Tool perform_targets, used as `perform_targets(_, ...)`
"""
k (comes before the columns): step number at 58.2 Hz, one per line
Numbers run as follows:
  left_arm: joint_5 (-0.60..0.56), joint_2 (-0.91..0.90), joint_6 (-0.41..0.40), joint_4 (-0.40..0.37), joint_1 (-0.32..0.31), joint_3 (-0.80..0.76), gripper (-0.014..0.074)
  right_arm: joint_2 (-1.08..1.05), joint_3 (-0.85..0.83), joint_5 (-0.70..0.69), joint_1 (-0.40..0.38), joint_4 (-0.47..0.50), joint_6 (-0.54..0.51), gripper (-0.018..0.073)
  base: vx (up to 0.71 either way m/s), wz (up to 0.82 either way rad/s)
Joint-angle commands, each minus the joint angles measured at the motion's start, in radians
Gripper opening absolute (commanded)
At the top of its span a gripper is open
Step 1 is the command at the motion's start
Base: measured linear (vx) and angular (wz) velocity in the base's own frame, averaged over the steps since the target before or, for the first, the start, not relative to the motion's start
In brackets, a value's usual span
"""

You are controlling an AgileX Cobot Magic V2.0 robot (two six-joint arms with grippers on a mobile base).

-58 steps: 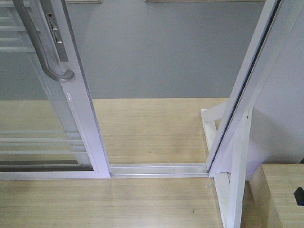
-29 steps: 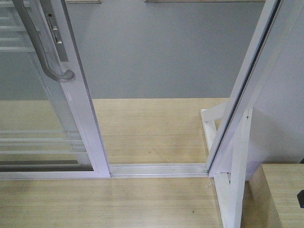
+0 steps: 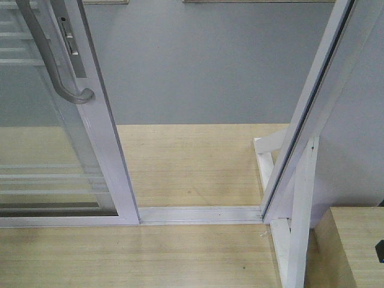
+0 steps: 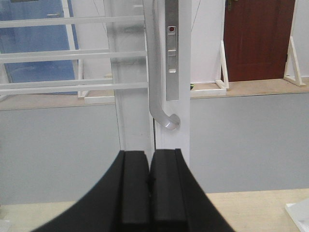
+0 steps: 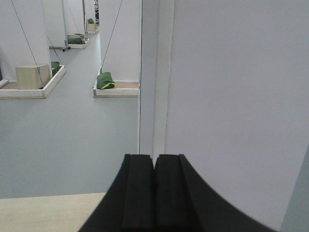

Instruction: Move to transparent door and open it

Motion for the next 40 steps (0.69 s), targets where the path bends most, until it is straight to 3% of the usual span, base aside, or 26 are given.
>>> perform_targets(1,-0.083,-0.015,-0.011,-0.007,0.001,0.016,-0.0006,-0.016,0.005,-0.081,-0.004,-0.004,-0.008,-0.0008,0.0,0.0)
perform_targets(40,-0.083,-0.015,-0.011,-0.007,0.001,0.016,-0.0006,-0.016,0.005,-0.081,-0.004,-0.004,-0.008,-0.0008,0.0,0.0)
